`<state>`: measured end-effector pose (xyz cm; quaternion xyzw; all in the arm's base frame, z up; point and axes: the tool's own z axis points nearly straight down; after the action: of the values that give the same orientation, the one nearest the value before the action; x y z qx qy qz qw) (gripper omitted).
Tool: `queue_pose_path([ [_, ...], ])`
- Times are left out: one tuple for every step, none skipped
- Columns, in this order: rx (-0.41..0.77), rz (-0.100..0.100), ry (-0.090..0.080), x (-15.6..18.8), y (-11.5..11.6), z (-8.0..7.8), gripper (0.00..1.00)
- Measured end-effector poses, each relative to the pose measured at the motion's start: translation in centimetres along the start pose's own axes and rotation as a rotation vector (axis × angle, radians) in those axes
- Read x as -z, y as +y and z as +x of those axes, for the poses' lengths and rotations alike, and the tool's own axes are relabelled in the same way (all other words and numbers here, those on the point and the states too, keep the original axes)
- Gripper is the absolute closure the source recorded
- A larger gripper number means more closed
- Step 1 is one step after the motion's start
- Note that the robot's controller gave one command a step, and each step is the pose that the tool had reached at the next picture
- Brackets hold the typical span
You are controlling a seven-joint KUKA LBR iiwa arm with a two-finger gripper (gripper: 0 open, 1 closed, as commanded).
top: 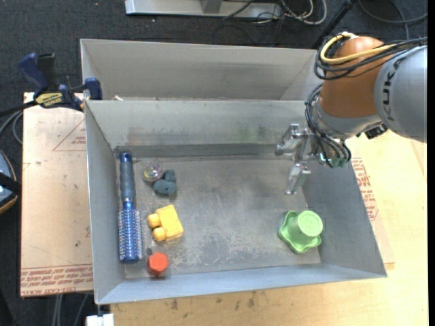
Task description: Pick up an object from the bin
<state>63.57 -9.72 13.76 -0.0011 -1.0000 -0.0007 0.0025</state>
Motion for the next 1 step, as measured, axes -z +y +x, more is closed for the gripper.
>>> queue_pose_path([
  [0.194,-0.003,-0.002,-0.5,9.66,8.28,0.0],
])
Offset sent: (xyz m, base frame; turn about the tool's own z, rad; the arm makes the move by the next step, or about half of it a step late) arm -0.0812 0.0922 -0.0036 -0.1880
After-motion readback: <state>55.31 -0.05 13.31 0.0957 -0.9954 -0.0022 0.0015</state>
